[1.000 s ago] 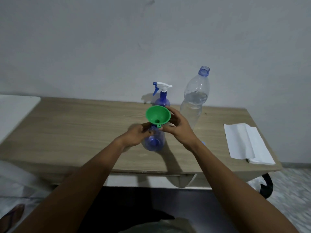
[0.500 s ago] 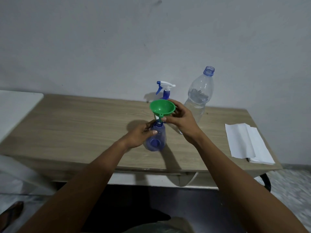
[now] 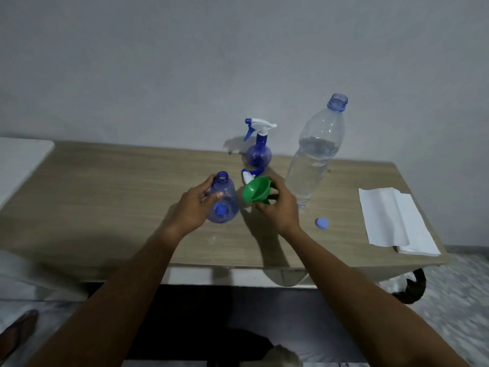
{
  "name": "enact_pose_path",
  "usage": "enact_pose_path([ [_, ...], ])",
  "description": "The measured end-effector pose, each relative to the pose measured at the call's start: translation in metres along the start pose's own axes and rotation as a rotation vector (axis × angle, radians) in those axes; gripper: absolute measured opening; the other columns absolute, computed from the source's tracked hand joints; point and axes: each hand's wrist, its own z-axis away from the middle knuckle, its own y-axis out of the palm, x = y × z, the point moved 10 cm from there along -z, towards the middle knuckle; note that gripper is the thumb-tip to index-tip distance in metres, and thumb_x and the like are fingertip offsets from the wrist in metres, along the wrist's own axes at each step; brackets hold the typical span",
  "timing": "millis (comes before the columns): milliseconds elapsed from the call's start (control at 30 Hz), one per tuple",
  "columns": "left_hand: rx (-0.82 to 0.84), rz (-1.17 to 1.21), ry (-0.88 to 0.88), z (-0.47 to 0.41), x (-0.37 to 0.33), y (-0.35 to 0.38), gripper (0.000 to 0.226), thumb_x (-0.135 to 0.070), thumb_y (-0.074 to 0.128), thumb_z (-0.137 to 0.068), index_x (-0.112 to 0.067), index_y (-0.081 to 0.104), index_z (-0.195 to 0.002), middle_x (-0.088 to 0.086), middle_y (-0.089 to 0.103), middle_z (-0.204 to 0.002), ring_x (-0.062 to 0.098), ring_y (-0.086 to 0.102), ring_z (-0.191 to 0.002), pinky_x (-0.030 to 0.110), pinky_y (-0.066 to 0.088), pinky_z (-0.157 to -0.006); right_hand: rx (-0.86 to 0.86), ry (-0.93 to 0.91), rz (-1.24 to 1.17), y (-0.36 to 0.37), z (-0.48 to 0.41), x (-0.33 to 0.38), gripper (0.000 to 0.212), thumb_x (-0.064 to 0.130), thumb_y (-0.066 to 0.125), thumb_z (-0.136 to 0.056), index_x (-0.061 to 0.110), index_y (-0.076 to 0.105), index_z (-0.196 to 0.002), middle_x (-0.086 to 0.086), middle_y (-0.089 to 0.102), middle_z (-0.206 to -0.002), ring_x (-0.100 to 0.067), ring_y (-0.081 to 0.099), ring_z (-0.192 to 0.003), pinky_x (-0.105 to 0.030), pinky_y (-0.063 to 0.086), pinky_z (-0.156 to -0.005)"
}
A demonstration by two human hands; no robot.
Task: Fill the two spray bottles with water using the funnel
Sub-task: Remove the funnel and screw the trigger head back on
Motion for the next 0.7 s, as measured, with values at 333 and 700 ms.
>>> enact_pose_path([
  [333, 0.015, 0.045, -0.018, -0.005, 0.010, 0.001, 0.053, -0.016, 0.064, -0.097, -0.020, 0.048, -0.147, -0.003, 0.069, -0.123, 0.004, 0.063, -0.112, 0.011, 0.047, -0.093, 0.008, -0.020, 0.201, 0.021, 0.003, -0.032, 0.072, 0.032, 0.084, -0.072, 0.040, 0.048, -0.134, 0.011, 0.065, -0.124, -0.016, 0.064, -0.113, -0.048, 0.057, -0.090],
  [700, 0.023, 0.067, -0.026, -0.003, 0.004, 0.000, 0.052, -0.015, 0.065, -0.096, -0.019, 0.050, -0.146, -0.003, 0.069, -0.124, -0.002, 0.063, -0.109, 0.006, 0.047, -0.088, 0.079, -0.049, 0.170, 0.012, 0.006, -0.037, 0.092, 0.044, 0.088, -0.065, 0.038, 0.041, -0.144, 0.010, 0.055, -0.141, -0.013, 0.055, -0.127, -0.040, 0.053, -0.102],
])
